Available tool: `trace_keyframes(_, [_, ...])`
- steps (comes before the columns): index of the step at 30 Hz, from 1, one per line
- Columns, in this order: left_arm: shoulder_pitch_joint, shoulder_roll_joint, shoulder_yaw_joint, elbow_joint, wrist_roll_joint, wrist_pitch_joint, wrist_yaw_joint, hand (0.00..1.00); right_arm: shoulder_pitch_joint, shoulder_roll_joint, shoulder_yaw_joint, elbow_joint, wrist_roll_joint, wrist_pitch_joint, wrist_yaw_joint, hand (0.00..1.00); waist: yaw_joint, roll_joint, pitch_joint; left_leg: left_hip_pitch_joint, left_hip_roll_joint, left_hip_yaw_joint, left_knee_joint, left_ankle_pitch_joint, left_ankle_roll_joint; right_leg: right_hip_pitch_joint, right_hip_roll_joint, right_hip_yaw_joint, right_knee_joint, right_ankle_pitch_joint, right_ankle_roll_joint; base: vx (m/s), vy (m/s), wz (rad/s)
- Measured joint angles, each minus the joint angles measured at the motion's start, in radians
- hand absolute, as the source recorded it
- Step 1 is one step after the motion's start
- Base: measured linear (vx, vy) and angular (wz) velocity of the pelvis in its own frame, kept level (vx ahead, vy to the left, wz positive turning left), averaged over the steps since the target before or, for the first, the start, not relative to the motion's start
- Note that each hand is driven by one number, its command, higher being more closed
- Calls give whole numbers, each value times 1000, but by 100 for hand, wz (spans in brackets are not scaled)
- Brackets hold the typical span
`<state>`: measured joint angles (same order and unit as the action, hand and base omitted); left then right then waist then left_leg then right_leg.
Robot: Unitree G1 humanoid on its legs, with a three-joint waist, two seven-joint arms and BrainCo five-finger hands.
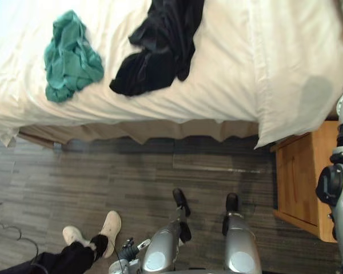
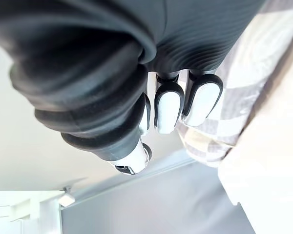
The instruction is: Tidy the bed and pick cloth on bed and put in laundry
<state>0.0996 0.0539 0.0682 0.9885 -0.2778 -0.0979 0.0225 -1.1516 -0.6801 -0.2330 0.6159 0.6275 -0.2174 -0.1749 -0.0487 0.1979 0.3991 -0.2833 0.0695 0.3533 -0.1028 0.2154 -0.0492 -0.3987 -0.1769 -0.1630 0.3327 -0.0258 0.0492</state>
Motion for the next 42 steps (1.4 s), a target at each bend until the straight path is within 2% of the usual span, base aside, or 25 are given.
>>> trace_keyframes(1, [-15,2,-21,-4,-19,-3,0,0,-35,0,5,0,5,-8,-2,100,3,8,21,-28,-16,-4,1,15,18,-51,-22,2,59,-26,0,59,-63,25])
trace_keyframes(2, [-19,3,-27,-6,-26,-4,1,0,-43,0,6,0,10,-10,-4,100,6,12,24,-40,-22,-5,2,17,19,-71,-30,2,76,-35,0,92,-97,32])
trace_keyframes(5, [-54,8,-65,-7,-49,-18,2,0,-72,0,18,31,13,-13,-20,100,14,28,45,-97,-53,-8,6,34,4,-163,-72,6,170,-76,1,60,-75,29])
trace_keyframes(7, [-89,5,-81,-11,-71,-27,3,0,-73,0,24,68,14,-12,-20,100,22,39,58,-123,-69,-6,6,37,7,-214,-92,19,221,-97,3,-8,-69,19])
trace_keyframes(10, [-162,-41,-125,-38,-89,-43,4,0,-60,0,22,128,31,-4,-17,100,30,49,62,-180,-92,16,0,30,0,-314,-121,50,291,-114,5,-76,-34,7])
trace_keyframes(13, [-227,-99,-149,-55,-109,-49,1,0,13,3,-8,113,30,-23,23,100,12,49,62,-206,-107,44,0,28,4,-360,-144,65,324,-123,15,-53,6,10])
trace_keyframes(17, [-235,-105,-164,-49,-109,-50,-1,0,133,67,-94,117,32,-26,58,100,3,45,65,-182,-115,64,6,20,17,-343,-152,76,320,-129,18,-12,3,-3])
trace_keyframes(20, [-226,-108,-131,-35,-105,-37,-1,0,326,146,-168,256,52,14,65,100,2,42,65,-147,-113,63,6,13,25,-294,-151,65,300,-130,23,0,-4,-2])
trace_keyframes(22, [-216,-111,-80,-26,-99,-30,0,0,546,276,-220,354,52,85,64,100,-5,34,71,-108,-108,65,6,1,42,-240,-146,55,274,-134,32,52,-37,-8])
trace_keyframes(23, [-215,-114,-67,-23,-96,-26,0,0,613,325,-234,374,48,105,65,100,-7,31,73,-94,-105,66,6,-2,46,-221,-142,52,263,-132,33,71,-46,-12])
trace_keyframes(24, [-213,-118,-49,-16,-78,-20,1,0,735,421,-267,397,36,134,65,0,-15,26,76,-63,-101,65,5,-9,55,-176,-138,43,242,-131,34,84,-51,-12])
trace_keyframes(25, [-204,-119,-29,-13,-58,-17,2,0,843,509,-316,398,19,159,66,0,-35,16,82,-22,-99,65,5,-16,65,-119,-130,34,215,-127,42,110,-57,-15])
trace_keyframes(26, [-199,-119,-22,-12,-46,-16,4,0,881,520,-341,389,0,159,65,0,-52,8,86,0,-97,68,5,-22,73,-87,-130,31,196,-120,44,92,-37,-27])
trace_keyframes(28, [-203,-120,-15,-10,-27,-15,7,0,965,534,-367,382,-33,157,66,0,-57,-22,83,53,-88,85,5,-46,80,-19,-113,32,144,-104,50,78,-18,-36])
trace_keyframes(30, [-202,-111,1,-8,-4,-11,6,0,1073,593,-379,338,-88,151,69,0,-56,-86,59,117,-76,93,0,-68,58,65,-96,27,84,-96,54,96,-44,-23])
trace_keyframes(31, [-199,-110,7,-8,4,-6,7,0,1094,615,-378,333,-102,152,72,0,-55,-103,45,129,-73,94,0,-72,54,83,-92,26,74,-96,54,92,-73,-13])
trace_keyframes(32, [-191,-108,15,-1,17,5,7,0,1136,654,-377,333,-136,158,81,0,-51,-133,3,151,-65,93,0,-81,49,116,-82,21,47,-97,55,120,-91,-8])
trace_keyframes(33, [-181,-107,18,4,28,9,6,0,1169,683,-371,335,-170,161,93,0,-50,-152,-33,171,-60,91,0,-88,42,148,-74,15,26,-98,53,134,-97,-7])
trace_keyframes(35, [-164,-107,21,5,68,19,5,0,1199,723,-347,353,-226,171,106,0,-51,-170,-76,216,-54,88,0,-95,51,212,-63,5,-13,-90,48,148,-97,-5])
trace_keyframes(39, [-157,-86,23,56,161,44,6,0,1217,702,-300,362,-342,178,125,0,-50,-180,-132,302,-46,91,0,-117,39,310,-40,10,-72,-84,48,117,-71,-14])
trace_keyframes(42, [-138,-59,26,82,189,54,27,0,1209,691,-276,391,-388,180,130,0,-48,-185,-164,333,-23,115,0,-128,30,348,-9,32,-126,-62,39,60,-56,-35])
